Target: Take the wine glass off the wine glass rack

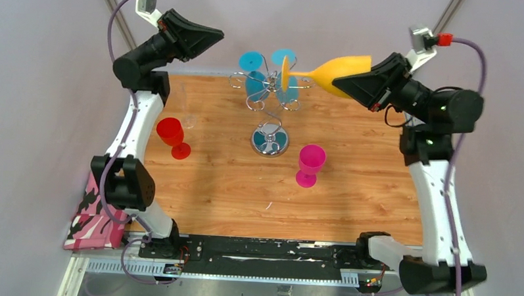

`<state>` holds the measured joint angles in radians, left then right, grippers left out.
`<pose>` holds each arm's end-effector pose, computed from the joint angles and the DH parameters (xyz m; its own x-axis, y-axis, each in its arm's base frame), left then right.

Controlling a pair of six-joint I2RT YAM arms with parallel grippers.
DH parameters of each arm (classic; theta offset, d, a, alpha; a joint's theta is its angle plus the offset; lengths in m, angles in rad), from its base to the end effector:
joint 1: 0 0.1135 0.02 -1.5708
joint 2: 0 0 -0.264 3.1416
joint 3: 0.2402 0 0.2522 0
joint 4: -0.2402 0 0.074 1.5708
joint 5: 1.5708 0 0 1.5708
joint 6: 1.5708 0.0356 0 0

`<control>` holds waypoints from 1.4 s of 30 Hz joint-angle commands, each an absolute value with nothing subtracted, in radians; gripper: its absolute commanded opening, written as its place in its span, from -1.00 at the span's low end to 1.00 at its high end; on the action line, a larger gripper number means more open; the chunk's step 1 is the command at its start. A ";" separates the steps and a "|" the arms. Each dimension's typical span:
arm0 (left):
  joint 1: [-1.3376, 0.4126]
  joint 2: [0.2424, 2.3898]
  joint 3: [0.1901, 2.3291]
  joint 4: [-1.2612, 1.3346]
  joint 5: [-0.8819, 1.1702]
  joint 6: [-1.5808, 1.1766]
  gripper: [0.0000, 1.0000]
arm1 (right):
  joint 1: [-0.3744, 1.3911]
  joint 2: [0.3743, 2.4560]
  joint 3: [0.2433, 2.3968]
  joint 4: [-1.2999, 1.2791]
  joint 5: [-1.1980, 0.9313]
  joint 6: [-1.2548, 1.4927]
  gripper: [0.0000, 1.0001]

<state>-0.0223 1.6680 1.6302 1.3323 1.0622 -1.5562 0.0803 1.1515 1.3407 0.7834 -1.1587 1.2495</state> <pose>0.3168 -0.0382 0.5148 -0.2350 -0.4818 -0.8442 0.9654 -0.0144 -0.2605 0.1883 0.0479 0.5326 -0.2584 0.3605 -0.8963 -0.9541 0.0501 0.2952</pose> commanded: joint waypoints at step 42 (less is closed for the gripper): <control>-0.264 1.536 1.902 -0.696 -0.130 -0.309 -1.00 | 0.058 1.850 1.597 -0.689 0.104 0.150 -1.00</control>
<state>-0.2596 1.5898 1.9041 -0.7444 -0.1329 -0.3424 0.0723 1.8488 1.5963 -0.7189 0.0650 0.1432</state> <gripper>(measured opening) 0.010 0.036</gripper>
